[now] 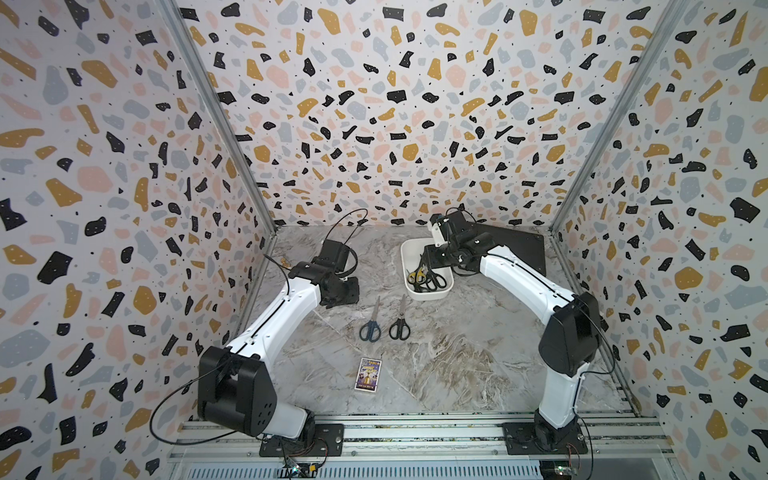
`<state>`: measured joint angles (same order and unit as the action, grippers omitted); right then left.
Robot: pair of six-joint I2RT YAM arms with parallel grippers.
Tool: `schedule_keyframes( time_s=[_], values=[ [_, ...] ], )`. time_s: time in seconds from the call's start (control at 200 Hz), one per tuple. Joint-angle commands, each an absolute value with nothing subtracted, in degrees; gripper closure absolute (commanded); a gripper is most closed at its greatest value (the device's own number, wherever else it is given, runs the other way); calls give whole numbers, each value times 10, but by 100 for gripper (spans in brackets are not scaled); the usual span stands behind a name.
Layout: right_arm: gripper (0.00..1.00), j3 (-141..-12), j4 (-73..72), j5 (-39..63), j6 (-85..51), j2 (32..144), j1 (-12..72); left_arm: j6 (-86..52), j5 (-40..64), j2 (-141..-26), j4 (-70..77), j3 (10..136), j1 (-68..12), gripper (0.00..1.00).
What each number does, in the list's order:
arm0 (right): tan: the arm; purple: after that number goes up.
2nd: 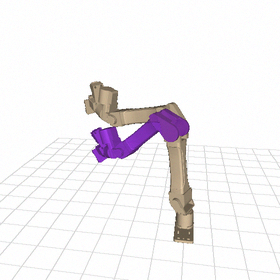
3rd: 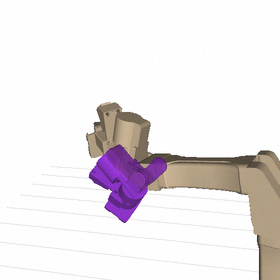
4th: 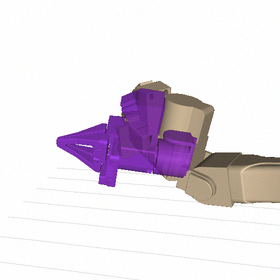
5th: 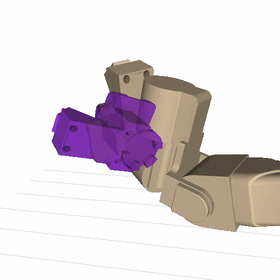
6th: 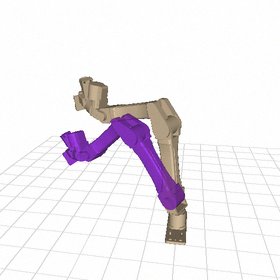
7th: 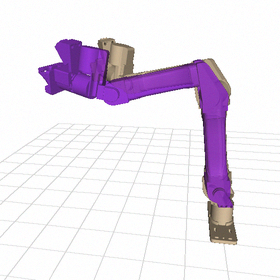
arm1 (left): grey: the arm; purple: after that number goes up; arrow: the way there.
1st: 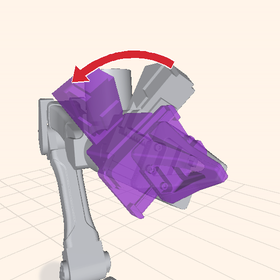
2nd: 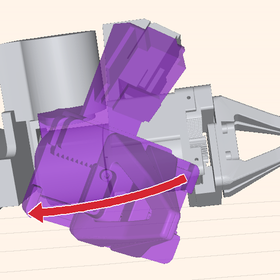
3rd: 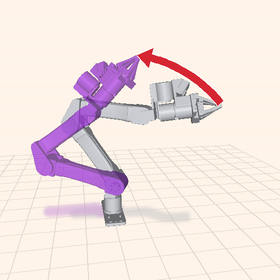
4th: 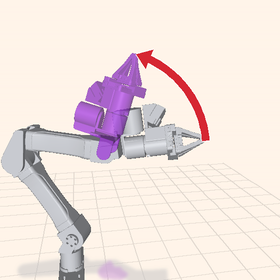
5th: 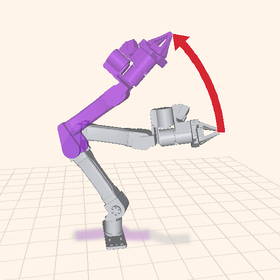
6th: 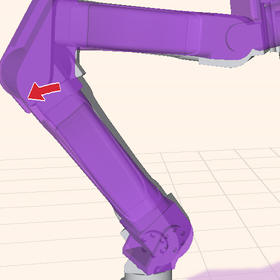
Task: Take the scissors out of the storage box
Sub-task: Pick up the scissors from the storage box.
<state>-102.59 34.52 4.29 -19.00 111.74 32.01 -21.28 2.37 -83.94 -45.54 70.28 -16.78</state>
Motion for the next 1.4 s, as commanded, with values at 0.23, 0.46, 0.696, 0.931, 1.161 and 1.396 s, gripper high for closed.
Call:
schedule_keyframes(
  time_s=[0.23,0.46,0.696,0.931,1.161,1.396],
  values=[
    [58,-1091,406,72,-162,1225,316,-211,28,-873,-448,733,-178,59],
    [58,-1098,381,71,-184,1259,316,-209,33,-879,-445,727,-178,59],
    [58,-1149,385,57,-204,1314,316,-207,32,-876,-447,730,-179,59],
    [60,-1147,400,49,-206,1338,313,-207,29,-868,-447,717,-179,59],
    [71,-1133,396,56,-210,1341,310,-206,29,-874,-456,734,-179,59],
    [85,-1138,395,65,-210,1344,303,-202,24,-875,-460,744,-179,59]
  ],
)
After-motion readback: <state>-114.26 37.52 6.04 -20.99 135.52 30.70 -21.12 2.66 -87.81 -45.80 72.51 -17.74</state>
